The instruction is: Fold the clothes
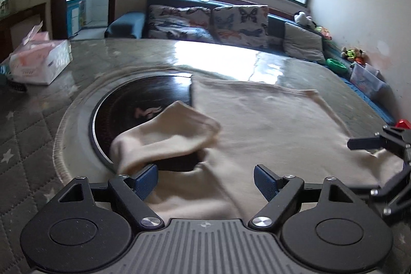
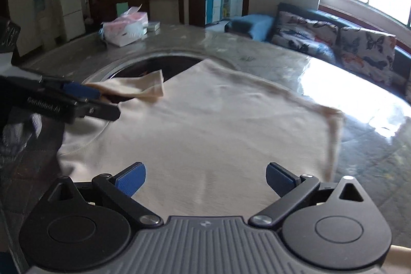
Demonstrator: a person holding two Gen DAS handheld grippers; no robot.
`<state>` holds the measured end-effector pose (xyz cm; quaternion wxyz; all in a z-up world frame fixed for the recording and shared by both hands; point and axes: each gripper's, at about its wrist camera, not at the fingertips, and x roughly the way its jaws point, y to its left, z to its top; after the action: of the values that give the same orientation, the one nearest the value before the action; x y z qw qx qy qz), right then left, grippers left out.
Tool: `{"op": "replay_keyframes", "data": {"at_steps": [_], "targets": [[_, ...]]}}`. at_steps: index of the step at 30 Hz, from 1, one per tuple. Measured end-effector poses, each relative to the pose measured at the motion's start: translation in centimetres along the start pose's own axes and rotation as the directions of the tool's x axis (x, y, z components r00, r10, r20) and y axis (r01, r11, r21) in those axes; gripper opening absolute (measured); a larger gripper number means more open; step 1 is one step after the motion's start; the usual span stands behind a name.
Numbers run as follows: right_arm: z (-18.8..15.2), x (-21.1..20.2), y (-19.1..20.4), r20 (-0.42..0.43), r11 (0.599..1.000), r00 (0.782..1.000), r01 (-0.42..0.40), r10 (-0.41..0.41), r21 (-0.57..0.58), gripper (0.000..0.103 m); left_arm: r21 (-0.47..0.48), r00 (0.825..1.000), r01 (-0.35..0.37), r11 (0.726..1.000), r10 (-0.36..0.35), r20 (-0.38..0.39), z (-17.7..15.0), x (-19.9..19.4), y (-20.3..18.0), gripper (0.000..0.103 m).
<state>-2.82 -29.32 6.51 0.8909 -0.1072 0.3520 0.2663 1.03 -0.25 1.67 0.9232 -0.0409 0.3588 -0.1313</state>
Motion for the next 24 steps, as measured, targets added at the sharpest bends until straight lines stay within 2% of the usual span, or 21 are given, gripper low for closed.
{"op": "replay_keyframes", "data": {"at_steps": [9, 19, 24], "targets": [[-0.6, 2.0, 0.5, -0.047, 1.0, 0.999, -0.006, 0.005, -0.004, 0.103, -0.029, 1.0, 0.01, 1.0, -0.01, -0.001, 0.3, 0.5, 0.0, 0.083], [-0.5, 2.2, 0.5, -0.057, 1.0, 0.998, -0.007, 0.006, -0.009, 0.103, -0.002, 0.988, -0.138, 0.99, 0.138, 0.07, 0.4, 0.6, -0.1, 0.083], [-0.4, 2.3, 0.6, -0.06, 1.0, 0.998, -0.006, 0.006, -0.012, 0.103, -0.03, 0.962, -0.256, 0.966, 0.257, 0.086, 0.3, 0.4, 1.3, 0.083]]}}
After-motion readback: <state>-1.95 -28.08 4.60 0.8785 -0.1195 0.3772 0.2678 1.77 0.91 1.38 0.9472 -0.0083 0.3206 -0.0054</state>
